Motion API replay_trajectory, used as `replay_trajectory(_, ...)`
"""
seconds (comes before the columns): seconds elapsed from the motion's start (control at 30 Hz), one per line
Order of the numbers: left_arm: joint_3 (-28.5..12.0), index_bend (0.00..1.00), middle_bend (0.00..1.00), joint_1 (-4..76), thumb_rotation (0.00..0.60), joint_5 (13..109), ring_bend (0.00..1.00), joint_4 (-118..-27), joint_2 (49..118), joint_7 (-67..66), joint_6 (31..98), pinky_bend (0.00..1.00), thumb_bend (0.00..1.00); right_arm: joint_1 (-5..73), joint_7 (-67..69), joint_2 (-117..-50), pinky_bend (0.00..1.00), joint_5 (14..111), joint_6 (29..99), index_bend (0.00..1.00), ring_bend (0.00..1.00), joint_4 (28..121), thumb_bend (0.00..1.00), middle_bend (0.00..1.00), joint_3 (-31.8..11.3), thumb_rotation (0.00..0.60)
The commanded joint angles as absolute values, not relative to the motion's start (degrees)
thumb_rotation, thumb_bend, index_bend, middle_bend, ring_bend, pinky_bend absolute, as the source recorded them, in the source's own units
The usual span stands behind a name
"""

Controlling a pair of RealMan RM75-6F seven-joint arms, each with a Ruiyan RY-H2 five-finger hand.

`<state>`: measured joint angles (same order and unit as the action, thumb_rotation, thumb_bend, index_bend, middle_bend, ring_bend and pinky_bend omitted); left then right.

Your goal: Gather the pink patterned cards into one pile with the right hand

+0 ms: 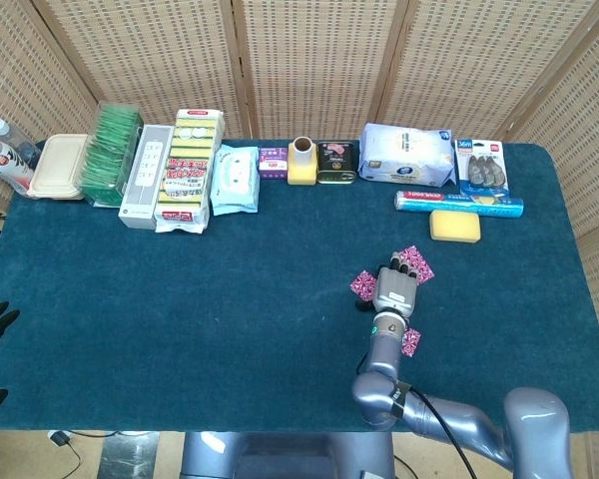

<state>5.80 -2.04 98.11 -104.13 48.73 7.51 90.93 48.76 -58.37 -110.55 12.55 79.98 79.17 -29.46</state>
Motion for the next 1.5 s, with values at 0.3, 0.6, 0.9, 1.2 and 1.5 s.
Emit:
replay_trajectory(0.3, 5.8, 0.0, 0.0, -2.0, 0.6, 98.1, 0.0, -104.1, 48.7, 7.7, 91.0, 0.04, 0.08, 48.9, -58.2, -111.5, 0.07, 13.0, 80.3, 0.33, 0.0, 77.8, 0.29, 0.02, -29.2, 0.43)
replay_trajectory(0.6, 5.8, 0.0, 0.0, -2.0, 0.6, 98.1, 0.0, -104.1, 48.7, 7.6, 90.9, 0.04, 0.08, 48.7, -58.6, -111.2, 0.08, 13.1, 80.2, 0.34, 0.0, 78.5, 0.31, 0.03, -29.1, 0.43)
replay_trajectory(0.9, 5.9, 0.0, 0.0, -2.1, 0.6, 98.3, 0.0, -104.0, 48.8, 7.6, 91.1, 0.04, 0.07, 48.7, -59.9, -111.4, 0.08, 12.7, 80.7, 0.35, 0.0, 78.1, 0.34, 0.03, -28.7, 0.507)
replay_trajectory(1.2, 5.9, 0.0, 0.0, -2.1, 0.6, 98.4, 0.0, -104.0, 48.8, 7.7, 91.1, 0.04, 0.08, 48.6, -60.3, -111.0, 0.09, 13.6, 81.3, 0.35, 0.0, 79.5, 0.36, 0.03, -28.5, 0.587)
replay_trajectory(1.5, 6.0, 0.0, 0.0, -2.1, 0.6, 98.5, 0.0, -104.1, 48.8, 7.6, 91.1, 0.04, 0.07, 48.2, -60.5, -110.2, 0.09, 14.6, 82.0, 0.37, 0.0, 82.0, 0.36, 0.04, -27.8, 0.6)
